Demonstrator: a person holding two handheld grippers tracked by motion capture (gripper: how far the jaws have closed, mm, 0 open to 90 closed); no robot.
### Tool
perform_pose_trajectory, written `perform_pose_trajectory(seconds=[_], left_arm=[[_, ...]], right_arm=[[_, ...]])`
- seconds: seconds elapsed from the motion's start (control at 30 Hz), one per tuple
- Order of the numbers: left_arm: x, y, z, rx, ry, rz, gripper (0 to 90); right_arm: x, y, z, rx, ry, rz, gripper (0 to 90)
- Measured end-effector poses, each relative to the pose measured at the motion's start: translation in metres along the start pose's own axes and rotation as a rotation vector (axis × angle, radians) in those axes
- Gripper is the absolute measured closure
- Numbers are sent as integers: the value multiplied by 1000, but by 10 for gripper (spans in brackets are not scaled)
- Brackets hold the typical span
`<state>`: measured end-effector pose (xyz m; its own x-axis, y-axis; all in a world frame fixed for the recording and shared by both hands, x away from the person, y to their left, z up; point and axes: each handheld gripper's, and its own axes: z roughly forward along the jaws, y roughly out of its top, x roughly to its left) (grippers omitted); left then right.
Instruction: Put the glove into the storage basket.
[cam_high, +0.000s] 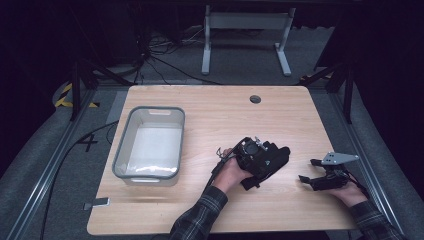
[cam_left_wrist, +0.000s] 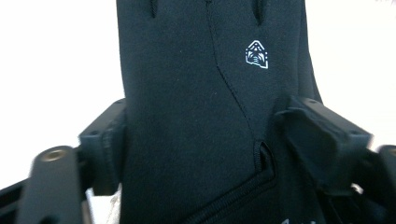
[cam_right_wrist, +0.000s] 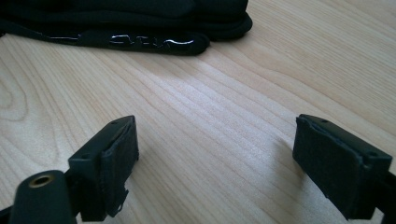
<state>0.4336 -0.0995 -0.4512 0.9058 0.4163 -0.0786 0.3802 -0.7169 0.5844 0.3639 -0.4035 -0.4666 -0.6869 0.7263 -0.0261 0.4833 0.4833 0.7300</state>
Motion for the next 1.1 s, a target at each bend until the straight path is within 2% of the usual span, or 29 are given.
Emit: perform_pose_trajectory(seconds=[0.13,0.2,0.23,0.27,0.37,0.47,0.57,0.77,1.0,1.1], left_arm=[[-1,1,-3,1,-37,17,471],[0,1,-4,4,-65,5,538],[0,1,-4,4,-65,5,587],[1,1,-4,-3,-78,-2,587],[1,1,-6,-1,-83,-13,671],[0,3,-8,5,-79,-18,688],[0,4,-13,0,-96,-37,691],[-2,6,-25,-2,-114,-46,692],[-1,9,-44,-10,-96,-51,692],[2,8,-55,-29,-85,-64,692]], right_arm=[[0,0,0,0,0,-1,144],[0,0,0,0,0,-1,143],[0,0,0,0,0,-1,143],[0,0,0,0,0,-1,142],[0,0,0,0,0,0,143],[0,0,0,0,1,-1,140],[0,0,0,1,1,-1,140],[0,0,0,0,1,-1,139],[0,0,0,0,2,0,139],[0,0,0,0,2,-1,138]])
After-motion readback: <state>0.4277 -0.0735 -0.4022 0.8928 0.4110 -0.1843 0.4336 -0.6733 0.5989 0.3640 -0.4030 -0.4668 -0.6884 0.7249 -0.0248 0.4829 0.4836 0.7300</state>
